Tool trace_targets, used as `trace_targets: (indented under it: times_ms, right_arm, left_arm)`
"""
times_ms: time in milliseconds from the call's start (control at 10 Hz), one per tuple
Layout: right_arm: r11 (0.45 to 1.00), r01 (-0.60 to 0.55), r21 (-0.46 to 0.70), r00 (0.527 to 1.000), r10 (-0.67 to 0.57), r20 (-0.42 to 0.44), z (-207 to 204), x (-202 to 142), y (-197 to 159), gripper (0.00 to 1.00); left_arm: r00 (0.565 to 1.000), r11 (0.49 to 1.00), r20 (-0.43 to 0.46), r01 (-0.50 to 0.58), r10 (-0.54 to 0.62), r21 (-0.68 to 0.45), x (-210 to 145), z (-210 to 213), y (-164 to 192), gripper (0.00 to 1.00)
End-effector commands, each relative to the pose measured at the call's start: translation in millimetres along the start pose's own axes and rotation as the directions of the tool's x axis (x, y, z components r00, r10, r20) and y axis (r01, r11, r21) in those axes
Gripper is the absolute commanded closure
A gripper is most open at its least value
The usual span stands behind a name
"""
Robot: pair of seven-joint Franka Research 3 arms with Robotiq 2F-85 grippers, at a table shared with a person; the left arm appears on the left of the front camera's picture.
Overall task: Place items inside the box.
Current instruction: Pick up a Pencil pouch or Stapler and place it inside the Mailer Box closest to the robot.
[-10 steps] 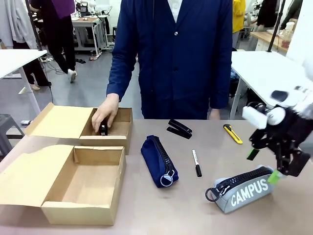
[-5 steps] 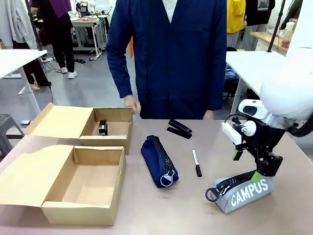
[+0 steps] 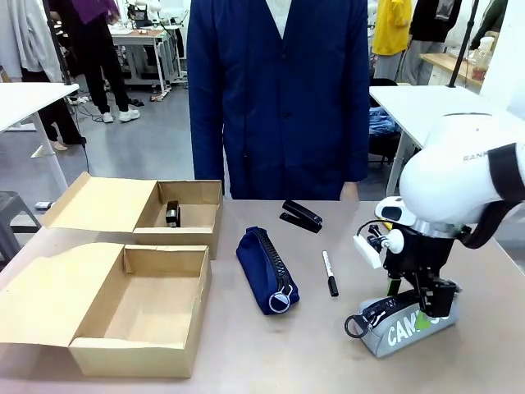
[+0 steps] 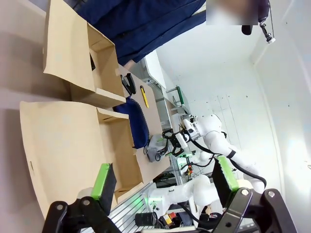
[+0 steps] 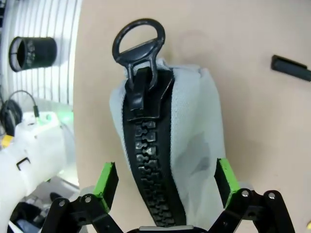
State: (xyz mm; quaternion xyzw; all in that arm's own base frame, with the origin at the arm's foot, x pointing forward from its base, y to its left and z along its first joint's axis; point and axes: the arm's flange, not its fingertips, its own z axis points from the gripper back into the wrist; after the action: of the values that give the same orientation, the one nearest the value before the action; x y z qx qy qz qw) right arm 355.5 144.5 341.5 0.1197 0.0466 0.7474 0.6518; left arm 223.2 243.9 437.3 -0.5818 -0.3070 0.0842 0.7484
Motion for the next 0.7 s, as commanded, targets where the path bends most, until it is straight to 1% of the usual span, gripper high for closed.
trace_targets:
  times_ms: [0,100,200,300,400,600]
  right_arm:
    - [0.999,0.032,0.021,0.999,-0.032,-0.023,9.3,3.0,-8.3,0.0]
    - [0.999,0.046,0.022,0.998,-0.045,-0.038,9.1,0.0,-10.4,0.31]
    - [0.998,0.058,0.039,0.997,-0.056,-0.055,8.6,-2.2,-9.2,0.59]
    - [0.997,0.062,0.036,0.997,-0.06,-0.046,9.9,-5.0,-8.7,0.91]
    - [0.996,0.079,0.033,0.995,-0.077,-0.065,9.5,-8.3,-8.3,1.0]
    - [0.995,0.094,0.044,0.993,-0.09,-0.08,9.6,-12.6,-7.3,1.0]
  left_arm:
    - [1.0,1.0,0.012,0.021,-0.021,-0.02,0.6,0.1,-2.2,0.0]
    - [1.0,1.0,0.012,0.021,-0.021,-0.02,0.6,0.1,-2.2,0.0]
    - [1.0,1.0,0.012,0.021,-0.021,-0.02,0.6,0.1,-2.2,0.0]
    - [1.0,1.0,0.012,0.021,-0.021,-0.02,0.6,0.1,-2.2,0.0]
    - [1.0,1.0,0.012,0.021,-0.021,-0.02,0.6,0.1,-2.2,0.0]
    - [1.0,1.0,0.012,0.021,-0.021,-0.02,0.6,0.1,-2.2,0.0]
